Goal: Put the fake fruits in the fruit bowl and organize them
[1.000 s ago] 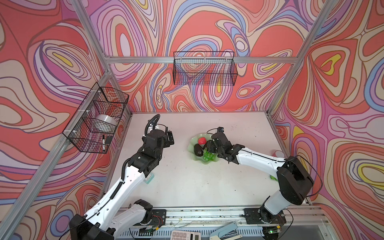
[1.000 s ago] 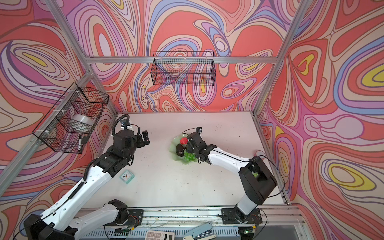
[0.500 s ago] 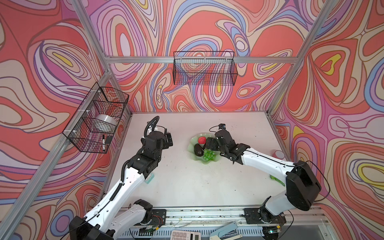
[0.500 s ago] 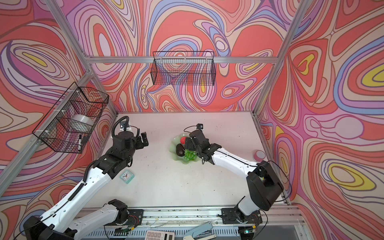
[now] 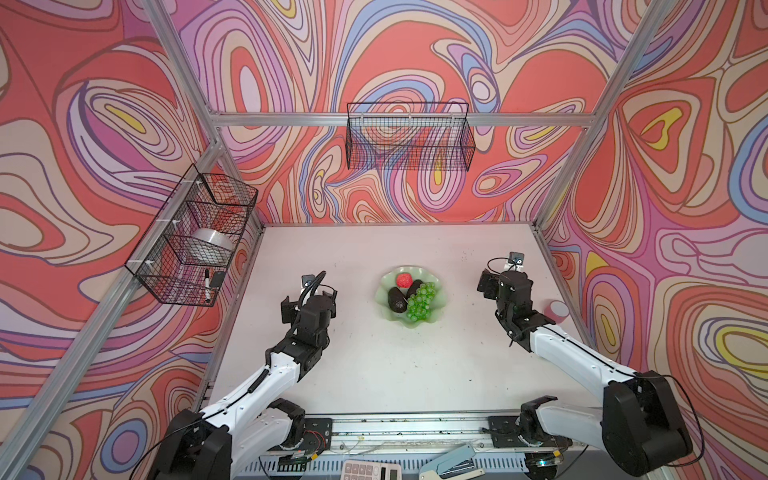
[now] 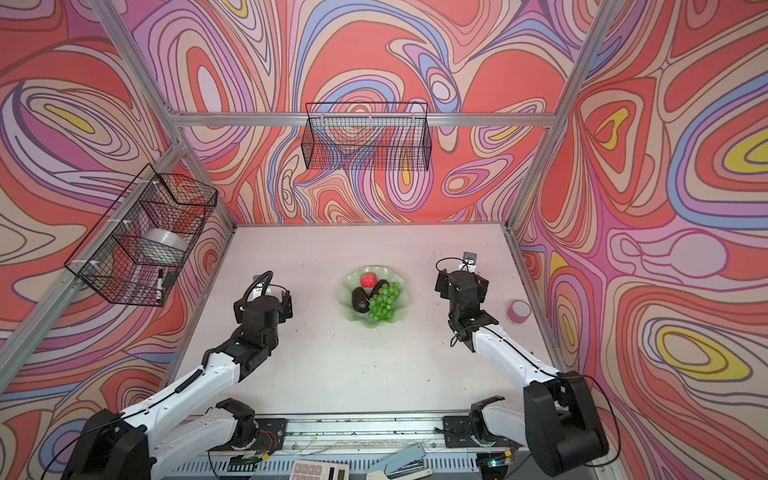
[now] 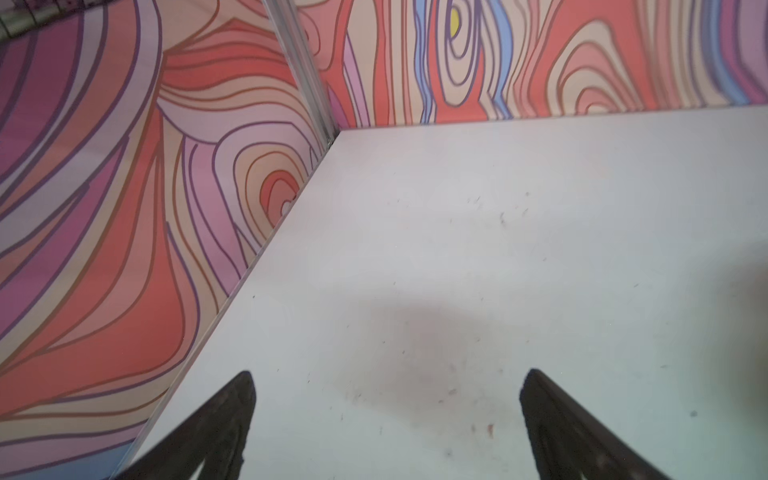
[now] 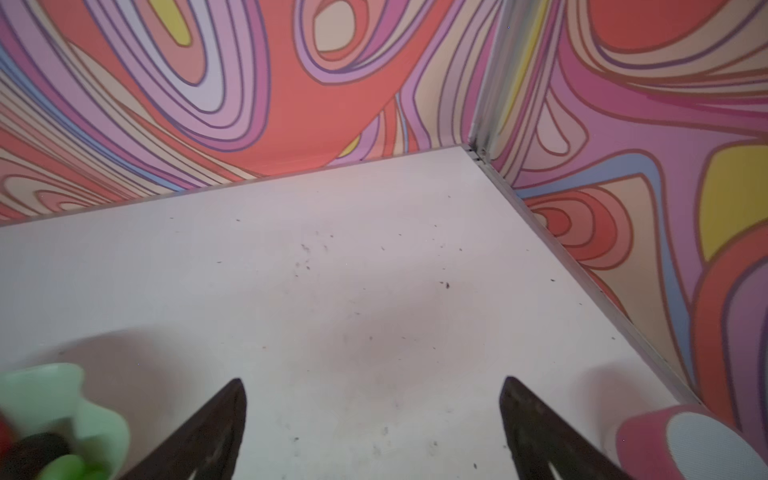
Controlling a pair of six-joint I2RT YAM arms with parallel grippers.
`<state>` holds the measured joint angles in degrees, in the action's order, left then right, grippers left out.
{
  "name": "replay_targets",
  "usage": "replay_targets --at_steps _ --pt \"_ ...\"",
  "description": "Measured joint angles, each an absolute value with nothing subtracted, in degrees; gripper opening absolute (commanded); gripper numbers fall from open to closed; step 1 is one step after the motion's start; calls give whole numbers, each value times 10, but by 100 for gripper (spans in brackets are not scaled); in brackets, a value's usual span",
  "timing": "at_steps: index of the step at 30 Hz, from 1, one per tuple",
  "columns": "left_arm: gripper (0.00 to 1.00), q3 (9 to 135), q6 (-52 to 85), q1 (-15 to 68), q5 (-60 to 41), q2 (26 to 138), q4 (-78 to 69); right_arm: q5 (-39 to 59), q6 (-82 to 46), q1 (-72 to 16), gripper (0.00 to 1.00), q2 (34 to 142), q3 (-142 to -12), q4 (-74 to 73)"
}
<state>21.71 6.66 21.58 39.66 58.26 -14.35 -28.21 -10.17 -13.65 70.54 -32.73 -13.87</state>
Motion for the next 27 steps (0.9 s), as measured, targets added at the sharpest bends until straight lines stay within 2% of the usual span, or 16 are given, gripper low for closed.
replay_targets --at_steps 5,13,18,27 --pt "100 142 56 126 348 609 -259 -313 -65 -98 98 772 -251 -296" --pt "100 141 29 76 241 749 -432 -269 -27 -67 98 934 -220 -519" --pt "100 157 11 63 201 879 -545 -220 -19 -56 98 952 -222 -575" --pt "100 194 11 56 186 886 -542 -188 -7 -52 98 983 -229 -613"
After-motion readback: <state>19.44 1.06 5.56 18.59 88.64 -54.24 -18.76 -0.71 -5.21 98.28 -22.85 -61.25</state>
